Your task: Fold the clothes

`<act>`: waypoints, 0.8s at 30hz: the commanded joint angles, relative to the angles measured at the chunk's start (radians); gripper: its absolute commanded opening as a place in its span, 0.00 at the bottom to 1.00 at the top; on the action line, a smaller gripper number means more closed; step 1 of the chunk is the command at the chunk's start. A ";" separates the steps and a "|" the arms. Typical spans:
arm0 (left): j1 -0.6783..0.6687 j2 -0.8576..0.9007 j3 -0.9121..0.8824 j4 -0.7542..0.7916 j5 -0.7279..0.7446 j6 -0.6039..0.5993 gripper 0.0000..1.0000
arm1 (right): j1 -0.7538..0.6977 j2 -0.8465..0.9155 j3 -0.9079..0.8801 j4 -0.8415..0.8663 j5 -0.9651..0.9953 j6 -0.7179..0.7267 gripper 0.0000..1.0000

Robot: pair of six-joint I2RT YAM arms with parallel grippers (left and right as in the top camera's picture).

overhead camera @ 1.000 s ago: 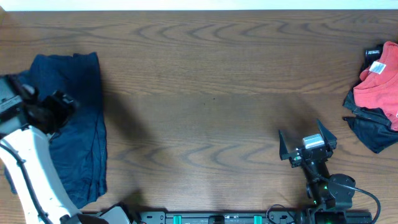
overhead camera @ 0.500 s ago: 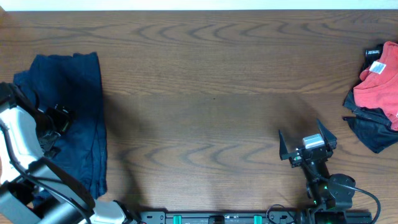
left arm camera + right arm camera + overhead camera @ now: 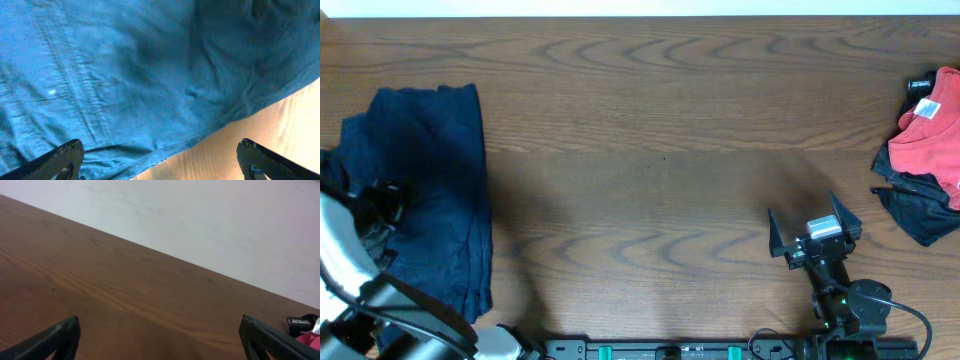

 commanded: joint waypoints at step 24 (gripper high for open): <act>0.314 -0.020 -0.032 0.185 0.014 -0.088 0.90 | -0.006 -0.001 -0.001 -0.004 0.006 0.009 0.99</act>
